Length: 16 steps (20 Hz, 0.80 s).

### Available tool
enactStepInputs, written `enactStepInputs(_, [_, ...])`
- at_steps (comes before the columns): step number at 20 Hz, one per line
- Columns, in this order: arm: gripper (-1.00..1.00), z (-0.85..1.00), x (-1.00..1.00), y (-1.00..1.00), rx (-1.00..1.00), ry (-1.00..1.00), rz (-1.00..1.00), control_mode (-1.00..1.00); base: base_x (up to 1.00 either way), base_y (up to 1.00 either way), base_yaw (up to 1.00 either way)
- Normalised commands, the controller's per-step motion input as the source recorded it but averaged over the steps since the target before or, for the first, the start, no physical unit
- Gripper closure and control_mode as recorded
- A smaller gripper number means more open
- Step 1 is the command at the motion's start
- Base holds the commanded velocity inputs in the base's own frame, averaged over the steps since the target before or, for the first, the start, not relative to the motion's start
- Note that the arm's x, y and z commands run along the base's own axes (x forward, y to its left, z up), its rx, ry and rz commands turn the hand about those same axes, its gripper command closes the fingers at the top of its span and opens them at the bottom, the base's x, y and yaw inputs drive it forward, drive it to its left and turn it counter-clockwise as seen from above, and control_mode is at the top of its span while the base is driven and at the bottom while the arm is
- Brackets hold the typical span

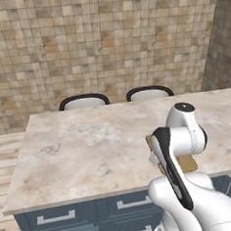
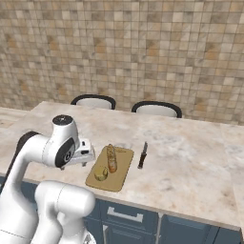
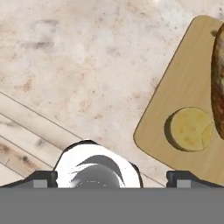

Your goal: Retrieve the sausage and cheese from the fridge and place them on the cutting board on the counter.

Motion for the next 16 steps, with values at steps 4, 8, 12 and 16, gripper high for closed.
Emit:
enactStepInputs(4, [-1.00,0.92,-0.59,0.31,0.04,0.12,-0.08,-1.00,0.00,0.00,0.00])
enactStepInputs(8, [-1.00,0.60,-0.47,-0.03,-0.01,0.12,-0.16,-1.00,0.00,0.00,0.00])
enactStepInputs(12, [-1.00,0.34,-0.52,-0.48,0.00,0.00,-0.19,-1.00,0.00,0.00,0.00])
enactStepInputs(16, [-1.00,0.30,-0.16,-0.33,0.01,-0.04,-0.21,-1.00,0.00,0.00,0.00])
